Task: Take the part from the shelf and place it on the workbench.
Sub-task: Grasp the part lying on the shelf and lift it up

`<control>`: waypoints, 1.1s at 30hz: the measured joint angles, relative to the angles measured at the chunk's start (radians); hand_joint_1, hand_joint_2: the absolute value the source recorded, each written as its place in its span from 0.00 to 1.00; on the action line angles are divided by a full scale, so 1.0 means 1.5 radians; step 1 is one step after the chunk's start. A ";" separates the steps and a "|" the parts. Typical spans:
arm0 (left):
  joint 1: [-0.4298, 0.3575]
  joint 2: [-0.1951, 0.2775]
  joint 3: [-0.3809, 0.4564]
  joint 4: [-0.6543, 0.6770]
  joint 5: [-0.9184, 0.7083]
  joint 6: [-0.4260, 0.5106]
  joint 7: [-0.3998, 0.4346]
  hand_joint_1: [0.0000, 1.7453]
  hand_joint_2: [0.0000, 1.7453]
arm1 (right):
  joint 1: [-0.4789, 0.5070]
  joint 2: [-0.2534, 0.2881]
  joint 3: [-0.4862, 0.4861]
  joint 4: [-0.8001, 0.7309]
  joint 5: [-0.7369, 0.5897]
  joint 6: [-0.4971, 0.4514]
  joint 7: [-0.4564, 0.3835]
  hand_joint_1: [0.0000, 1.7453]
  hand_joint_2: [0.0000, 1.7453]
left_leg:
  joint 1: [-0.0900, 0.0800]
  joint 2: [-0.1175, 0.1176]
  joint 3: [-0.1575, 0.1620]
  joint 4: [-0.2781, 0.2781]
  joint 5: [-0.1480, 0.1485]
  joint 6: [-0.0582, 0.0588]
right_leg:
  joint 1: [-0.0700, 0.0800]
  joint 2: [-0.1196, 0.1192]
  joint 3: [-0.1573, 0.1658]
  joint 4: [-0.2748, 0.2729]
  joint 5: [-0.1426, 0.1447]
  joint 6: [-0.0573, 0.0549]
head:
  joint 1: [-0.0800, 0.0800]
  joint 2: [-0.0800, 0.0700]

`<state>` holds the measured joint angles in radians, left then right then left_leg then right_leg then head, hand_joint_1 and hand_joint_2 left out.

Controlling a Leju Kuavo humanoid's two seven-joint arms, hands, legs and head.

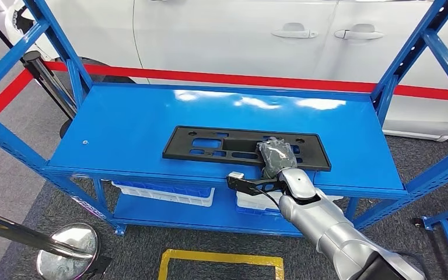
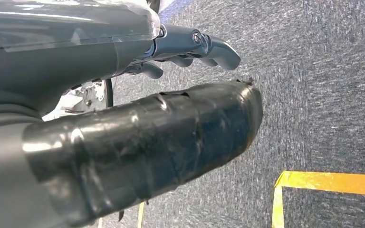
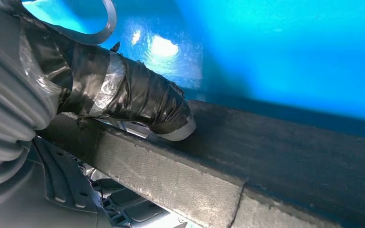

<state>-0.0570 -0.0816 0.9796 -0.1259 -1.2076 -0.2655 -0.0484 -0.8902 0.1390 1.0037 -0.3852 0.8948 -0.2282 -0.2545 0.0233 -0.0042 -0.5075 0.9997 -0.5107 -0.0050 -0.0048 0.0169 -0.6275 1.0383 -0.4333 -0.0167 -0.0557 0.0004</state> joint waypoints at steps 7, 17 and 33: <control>0.002 0.000 0.009 0.000 0.024 0.006 -0.019 0.00 1.00 | 0.005 -0.001 -0.002 -0.001 -0.019 -0.049 -0.015 1.00 1.00 | 0.000 0.000 0.000 0.001 0.000 0.000 | 0.000 0.000 0.000 0.000 0.000 0.000 | 0.000 0.000; 0.014 -0.001 0.030 -0.005 0.036 0.070 -0.025 0.00 1.00 | 0.024 -0.080 -0.061 -0.173 -0.125 -0.069 -0.079 1.00 1.00 | 0.000 -0.001 -0.004 0.003 0.000 0.000 | 0.000 -0.001 -0.002 0.000 0.000 0.001 | 0.000 0.000; 0.014 -0.008 0.031 -0.013 0.028 0.097 -0.016 0.00 1.00 | 0.025 -0.237 -0.185 -0.542 -0.209 0.021 -0.109 1.00 1.00 | 0.024 0.003 -0.012 0.016 0.000 -0.011 | -0.027 -0.006 -0.022 0.026 -0.004 0.046 | 0.006 0.000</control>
<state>-0.0358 -0.0929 1.0266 -0.1448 -1.1653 -0.1195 -0.0721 -0.8531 -0.2170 0.7260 -1.1989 0.5814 -0.1964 -0.4182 0.0600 0.0008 -0.5258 1.0242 -0.5104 -0.0215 -0.0446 0.0075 -0.6605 1.0772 -0.4386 0.0531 -0.0461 0.0004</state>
